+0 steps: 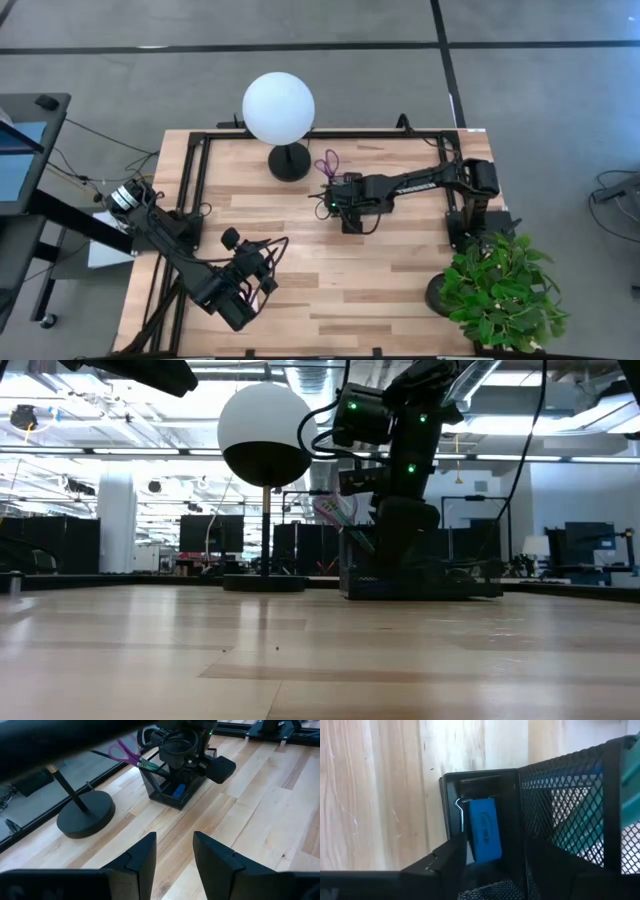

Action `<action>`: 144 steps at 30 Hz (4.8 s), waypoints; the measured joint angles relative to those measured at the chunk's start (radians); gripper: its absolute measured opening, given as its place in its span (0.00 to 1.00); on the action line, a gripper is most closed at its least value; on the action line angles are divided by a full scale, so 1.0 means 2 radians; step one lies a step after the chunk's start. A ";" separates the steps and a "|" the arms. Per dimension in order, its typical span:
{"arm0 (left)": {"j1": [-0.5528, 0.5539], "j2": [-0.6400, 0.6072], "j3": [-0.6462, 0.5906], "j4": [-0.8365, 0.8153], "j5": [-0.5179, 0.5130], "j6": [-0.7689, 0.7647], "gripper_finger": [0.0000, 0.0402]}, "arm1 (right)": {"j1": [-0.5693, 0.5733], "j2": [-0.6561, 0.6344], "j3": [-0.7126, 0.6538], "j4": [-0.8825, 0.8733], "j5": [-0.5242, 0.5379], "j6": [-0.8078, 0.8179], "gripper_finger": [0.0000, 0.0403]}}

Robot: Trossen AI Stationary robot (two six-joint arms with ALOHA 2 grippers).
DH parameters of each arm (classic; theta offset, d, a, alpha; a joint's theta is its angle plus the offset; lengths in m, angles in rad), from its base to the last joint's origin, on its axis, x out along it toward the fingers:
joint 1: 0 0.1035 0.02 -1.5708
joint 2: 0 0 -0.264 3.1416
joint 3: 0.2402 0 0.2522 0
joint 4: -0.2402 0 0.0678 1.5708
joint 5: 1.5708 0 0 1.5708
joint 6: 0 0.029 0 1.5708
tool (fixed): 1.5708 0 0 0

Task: Pick and place office supplies into organizer
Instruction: Put the pink sticky notes into the black desk organizer

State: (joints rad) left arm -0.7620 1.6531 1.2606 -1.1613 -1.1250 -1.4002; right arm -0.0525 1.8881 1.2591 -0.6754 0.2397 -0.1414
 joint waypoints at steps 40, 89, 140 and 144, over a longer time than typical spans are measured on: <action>-0.006 -0.017 0.001 -0.022 0.069 -0.034 0.31 | 0.149 0.040 0.016 0.432 -0.262 -0.013 0.34; -0.096 0.144 0.000 0.088 0.482 -0.090 0.04 | 0.126 0.073 0.072 0.364 -0.260 -0.012 0.44; 0.048 -0.027 0.002 -0.087 0.219 0.004 0.00 | 0.173 0.034 0.072 0.184 -0.236 0.026 0.24; 0.012 -0.055 0.002 -0.110 0.168 -0.032 0.00 | 0.175 0.049 0.072 0.259 -0.237 0.031 0.24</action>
State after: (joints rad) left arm -0.7386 1.5438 1.2648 -1.3815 -0.7885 -1.4635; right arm 0.2966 1.9855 1.4023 -0.1569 -0.2344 -0.0792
